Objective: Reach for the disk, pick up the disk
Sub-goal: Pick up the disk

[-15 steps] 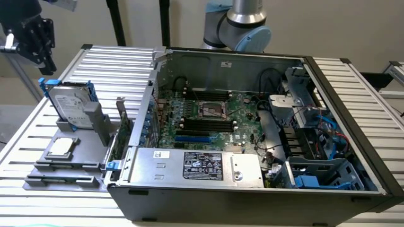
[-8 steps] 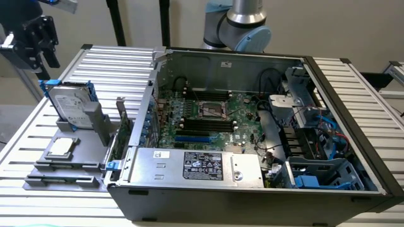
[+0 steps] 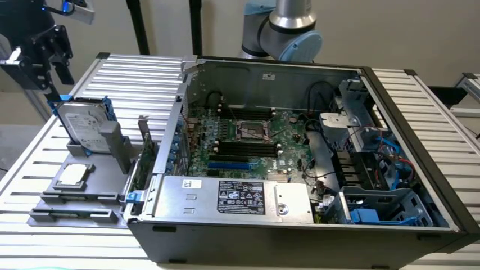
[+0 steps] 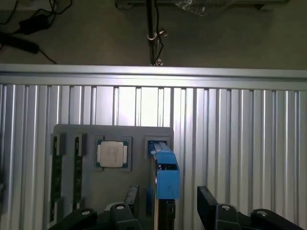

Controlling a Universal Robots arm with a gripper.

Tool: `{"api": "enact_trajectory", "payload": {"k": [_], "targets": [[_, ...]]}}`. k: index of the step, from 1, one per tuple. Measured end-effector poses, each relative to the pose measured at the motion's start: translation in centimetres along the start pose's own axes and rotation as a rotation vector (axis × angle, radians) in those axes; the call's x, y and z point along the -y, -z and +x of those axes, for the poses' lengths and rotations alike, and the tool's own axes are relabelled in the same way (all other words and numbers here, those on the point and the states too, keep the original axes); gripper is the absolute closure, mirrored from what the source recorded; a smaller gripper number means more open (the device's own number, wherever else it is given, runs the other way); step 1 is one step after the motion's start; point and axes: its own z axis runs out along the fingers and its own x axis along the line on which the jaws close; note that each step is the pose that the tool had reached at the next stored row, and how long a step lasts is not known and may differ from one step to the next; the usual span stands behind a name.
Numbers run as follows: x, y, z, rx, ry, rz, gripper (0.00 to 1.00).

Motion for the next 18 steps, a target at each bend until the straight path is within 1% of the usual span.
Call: {"api": "enact_trajectory", "payload": {"k": [14, 18], "targets": [[-0.5, -2.56, 0.0, 0.0003, -0.012, 0.0, 0.4], [-0.52, -3.2, 0.0, 0.0002, -0.012, -0.0001, 0.4]]}}
